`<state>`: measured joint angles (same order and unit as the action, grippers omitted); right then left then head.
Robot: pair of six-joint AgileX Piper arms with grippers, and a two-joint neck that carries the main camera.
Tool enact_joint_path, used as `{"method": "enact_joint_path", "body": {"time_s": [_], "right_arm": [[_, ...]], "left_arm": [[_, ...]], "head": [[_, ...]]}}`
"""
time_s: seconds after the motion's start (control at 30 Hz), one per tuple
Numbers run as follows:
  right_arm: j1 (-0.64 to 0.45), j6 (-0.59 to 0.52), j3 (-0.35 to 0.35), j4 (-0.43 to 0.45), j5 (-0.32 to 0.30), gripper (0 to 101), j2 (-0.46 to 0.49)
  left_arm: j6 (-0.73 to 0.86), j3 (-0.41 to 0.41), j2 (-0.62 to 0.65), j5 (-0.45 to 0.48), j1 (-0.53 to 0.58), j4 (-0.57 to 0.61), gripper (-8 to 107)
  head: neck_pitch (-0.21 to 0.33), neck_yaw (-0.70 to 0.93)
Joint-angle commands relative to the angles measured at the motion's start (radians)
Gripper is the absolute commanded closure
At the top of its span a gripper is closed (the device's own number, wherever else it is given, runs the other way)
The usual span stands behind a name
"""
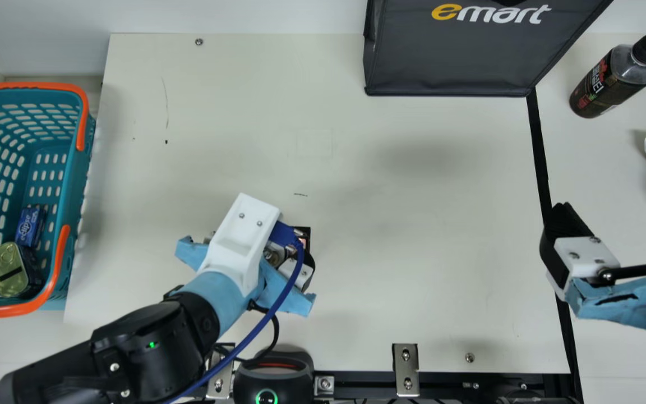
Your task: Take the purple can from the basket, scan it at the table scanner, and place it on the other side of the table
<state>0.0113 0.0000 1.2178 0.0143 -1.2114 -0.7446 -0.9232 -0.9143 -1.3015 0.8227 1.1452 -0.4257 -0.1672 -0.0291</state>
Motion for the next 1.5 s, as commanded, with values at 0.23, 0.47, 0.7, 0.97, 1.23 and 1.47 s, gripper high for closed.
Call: {"method": "enact_joint_path", "body": {"time_s": [0.23,0.47,0.7,0.97,1.23,1.47], "right_arm": [[0.0,0.0,0.0,0.0,0.0,6,0.0],[0.0,0.0,0.0,0.0,0.0,6,0.0],[0.0,0.0,0.0,0.0,0.0,6,0.0],[0.0,0.0,0.0,0.0,0.0,6,0.0],[0.0,0.0,0.0,0.0,0.0,6,0.0],[0.0,0.0,0.0,0.0,0.0,6,0.0]], "left_arm": [[0.063,-0.026,-0.031,-0.045,-0.02,0.028,107],[0.166,-0.078,-0.099,-0.092,-0.049,0.084,107],[0.288,-0.16,-0.192,-0.13,-0.092,0.15,107],[0.418,-0.273,-0.304,-0.148,-0.13,0.22,107],[0.501,-0.388,-0.402,-0.137,-0.151,0.259,107],[0.536,-0.465,-0.466,-0.128,-0.155,0.273,94]], "head": [[0.029,0.002],[0.029,0.002],[0.029,0.002],[0.029,0.002],[0.029,0.002],[0.029,0.002]]}}
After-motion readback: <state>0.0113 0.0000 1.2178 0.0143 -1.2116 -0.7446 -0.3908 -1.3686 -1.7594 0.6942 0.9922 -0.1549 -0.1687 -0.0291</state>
